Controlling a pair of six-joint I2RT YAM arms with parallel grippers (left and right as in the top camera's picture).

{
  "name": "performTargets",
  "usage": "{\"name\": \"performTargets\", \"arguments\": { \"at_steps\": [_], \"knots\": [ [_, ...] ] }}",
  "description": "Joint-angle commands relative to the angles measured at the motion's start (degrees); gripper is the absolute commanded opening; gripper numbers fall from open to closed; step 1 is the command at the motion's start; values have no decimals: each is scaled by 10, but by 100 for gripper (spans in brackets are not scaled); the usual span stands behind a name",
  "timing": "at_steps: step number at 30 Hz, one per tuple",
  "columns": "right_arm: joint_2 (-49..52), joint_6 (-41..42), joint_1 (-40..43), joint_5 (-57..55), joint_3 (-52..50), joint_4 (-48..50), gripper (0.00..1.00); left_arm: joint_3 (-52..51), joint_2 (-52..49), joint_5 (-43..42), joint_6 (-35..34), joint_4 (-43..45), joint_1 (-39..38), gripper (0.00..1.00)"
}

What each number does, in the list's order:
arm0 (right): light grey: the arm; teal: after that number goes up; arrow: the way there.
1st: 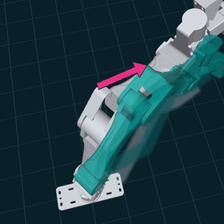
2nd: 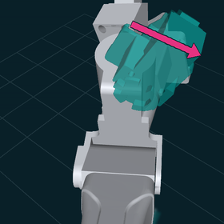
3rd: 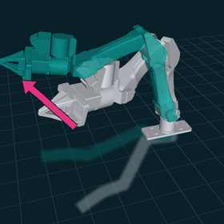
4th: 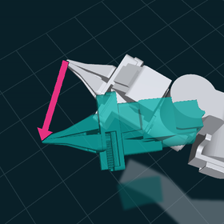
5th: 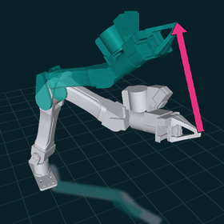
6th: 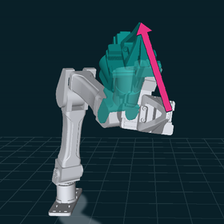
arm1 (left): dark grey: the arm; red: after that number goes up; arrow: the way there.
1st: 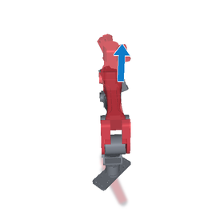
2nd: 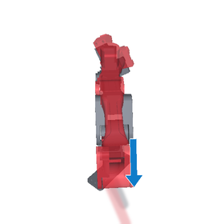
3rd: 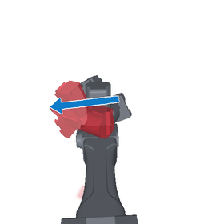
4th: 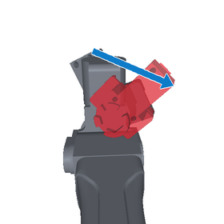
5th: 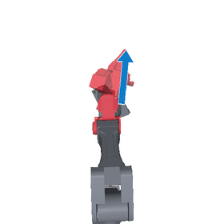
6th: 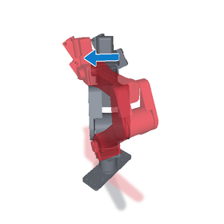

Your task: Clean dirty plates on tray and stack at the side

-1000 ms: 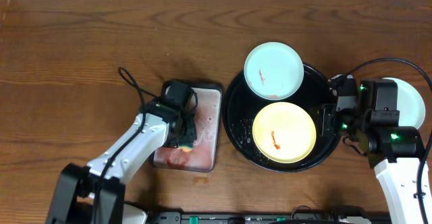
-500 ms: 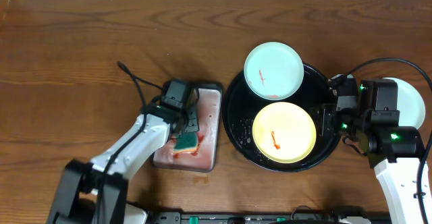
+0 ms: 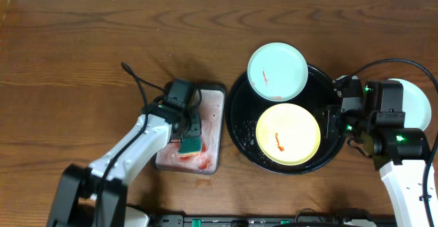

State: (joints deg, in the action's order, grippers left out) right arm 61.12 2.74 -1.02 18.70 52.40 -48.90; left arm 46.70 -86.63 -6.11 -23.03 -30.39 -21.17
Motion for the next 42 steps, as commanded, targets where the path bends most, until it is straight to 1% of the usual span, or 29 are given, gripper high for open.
{"name": "performTargets", "arguments": {
  "at_steps": [1,4,7,9,12,14,15,17,18,21,23,26,29,32,35,38,40,42],
  "knots": [
    [0,2,-6,9,2,-2,27,16,48,-31,1,-48,-2,48],
    [0,2,-6,8,2,-1,27,14,50,-31,-3,-74,-2,47],
    [0,2,-6,-2,2,-1,27,-7,46,-26,-28,-74,-2,47],
    [0,2,-6,-11,2,-1,28,-29,37,-8,-51,-62,-2,47],
    [0,2,-6,-12,2,1,29,-57,18,-10,-60,-13,-2,47],
    [0,2,-6,-14,2,1,29,-65,1,-10,-60,11,-2,40],
    [0,2,-6,-14,2,1,29,-66,-9,-10,-60,19,-2,31],
    [0,2,-6,-14,2,0,29,-66,-21,-10,-60,26,-2,10],
    [0,2,-6,-15,2,0,29,-66,-24,-10,-60,26,-2,8],
    [0,7,-4,-31,2,0,31,-57,-22,-10,-47,17,-2,7],
    [5,18,4,-42,2,0,35,-34,-14,-10,-37,-9,-2,7],
    [24,19,25,-43,2,0,35,10,5,-15,-24,-57,-2,7],
    [59,19,49,-43,0,0,33,59,25,-40,4,-100,-2,7],
    [110,19,67,-43,-7,0,28,100,41,-59,10,-129,-2,7],
    [162,17,75,-43,-13,3,27,118,52,-85,9,-130,-11,7],
    [219,-12,76,-31,-15,14,26,120,54,-129,6,-112,-29,7],
    [260,-33,76,-1,-15,18,25,120,54,-146,-14,-96,-48,8],
    [292,-33,76,-5,-15,23,25,120,54,-149,-36,-79,-70,7]
  ]
}}
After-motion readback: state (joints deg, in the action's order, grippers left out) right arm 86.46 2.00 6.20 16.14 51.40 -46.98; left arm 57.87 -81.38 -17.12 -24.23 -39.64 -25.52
